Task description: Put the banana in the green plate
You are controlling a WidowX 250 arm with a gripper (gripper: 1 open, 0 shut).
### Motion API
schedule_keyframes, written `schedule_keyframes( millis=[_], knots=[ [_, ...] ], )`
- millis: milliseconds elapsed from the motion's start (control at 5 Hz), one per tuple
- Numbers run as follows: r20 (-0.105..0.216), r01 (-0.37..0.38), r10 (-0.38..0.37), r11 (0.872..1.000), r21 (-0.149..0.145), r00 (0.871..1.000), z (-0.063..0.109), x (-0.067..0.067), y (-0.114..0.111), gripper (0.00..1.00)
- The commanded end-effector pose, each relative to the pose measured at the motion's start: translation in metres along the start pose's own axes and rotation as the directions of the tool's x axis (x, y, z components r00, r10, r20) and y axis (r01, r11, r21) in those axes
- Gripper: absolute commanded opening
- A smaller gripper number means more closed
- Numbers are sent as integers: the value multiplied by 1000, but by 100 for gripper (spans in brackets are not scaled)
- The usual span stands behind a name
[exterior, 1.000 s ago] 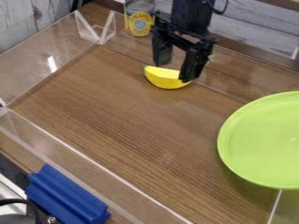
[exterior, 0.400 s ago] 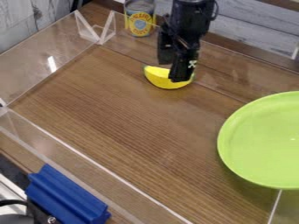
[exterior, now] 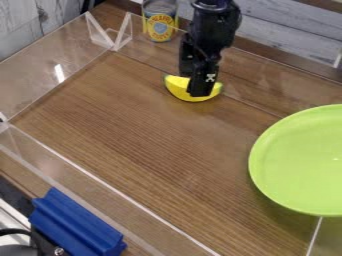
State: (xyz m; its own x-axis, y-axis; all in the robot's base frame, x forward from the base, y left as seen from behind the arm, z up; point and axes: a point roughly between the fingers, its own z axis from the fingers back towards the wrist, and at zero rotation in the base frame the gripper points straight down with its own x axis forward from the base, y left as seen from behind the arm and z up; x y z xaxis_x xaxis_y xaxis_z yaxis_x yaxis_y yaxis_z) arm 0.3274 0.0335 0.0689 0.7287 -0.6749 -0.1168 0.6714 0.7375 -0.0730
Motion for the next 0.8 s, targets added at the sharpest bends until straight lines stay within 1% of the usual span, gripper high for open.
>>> schedule_keyframes(
  millis=[0, 200, 600],
  knots=[
    [46, 8, -10, 999, 42, 999, 13, 0, 15, 100],
    [55, 15, -17, 999, 35, 998, 8, -1, 20, 100],
    [64, 44, -46, 998, 37, 997, 0, -1, 29, 100]
  ],
)
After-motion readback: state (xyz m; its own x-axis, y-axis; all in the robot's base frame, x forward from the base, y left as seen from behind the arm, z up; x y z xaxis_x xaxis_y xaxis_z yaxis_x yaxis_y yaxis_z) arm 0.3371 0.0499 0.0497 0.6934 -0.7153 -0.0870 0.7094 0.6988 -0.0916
